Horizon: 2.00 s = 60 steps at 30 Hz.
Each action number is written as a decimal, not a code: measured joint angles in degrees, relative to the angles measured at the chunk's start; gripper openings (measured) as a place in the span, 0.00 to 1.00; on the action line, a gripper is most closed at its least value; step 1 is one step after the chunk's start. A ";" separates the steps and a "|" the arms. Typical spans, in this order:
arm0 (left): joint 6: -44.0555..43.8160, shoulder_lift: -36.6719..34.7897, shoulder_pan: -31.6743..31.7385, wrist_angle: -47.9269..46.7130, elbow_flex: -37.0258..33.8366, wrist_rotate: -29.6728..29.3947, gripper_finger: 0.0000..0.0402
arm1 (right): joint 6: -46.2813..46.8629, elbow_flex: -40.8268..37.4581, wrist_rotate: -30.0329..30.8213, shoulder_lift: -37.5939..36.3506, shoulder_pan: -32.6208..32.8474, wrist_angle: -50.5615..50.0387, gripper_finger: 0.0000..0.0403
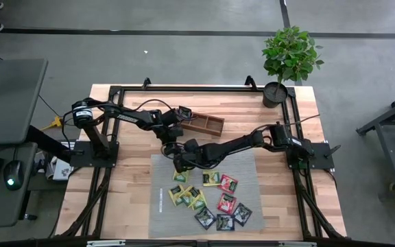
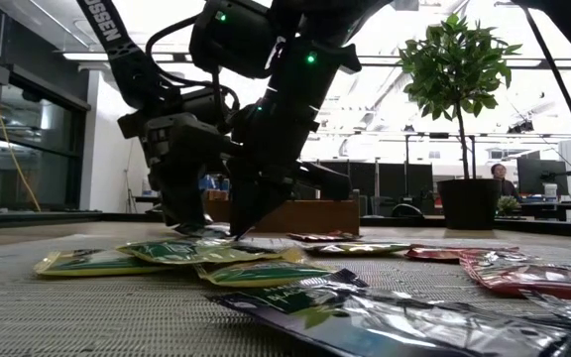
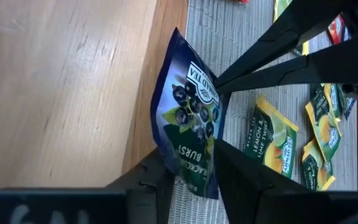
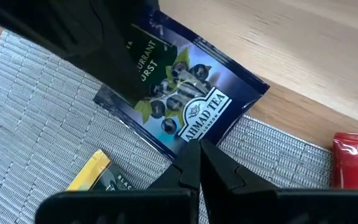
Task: Pick & Place Tea
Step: Put the purple tea bag into the left section of the wooden organizer
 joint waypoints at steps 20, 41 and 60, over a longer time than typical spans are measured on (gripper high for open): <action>4.67 -0.63 -0.02 -3.70 0.04 -0.76 0.00 | -10.24 -0.09 -0.32 -10.12 0.09 -7.86 0.00; 38.30 -7.05 -0.48 -59.14 38.62 -29.30 0.00 | -53.80 -0.04 -9.53 -21.18 -5.33 -12.62 0.00; 37.06 -7.96 -2.61 -74.86 45.63 -39.88 0.00 | -64.48 -4.44 -22.08 -25.12 -15.04 13.31 0.00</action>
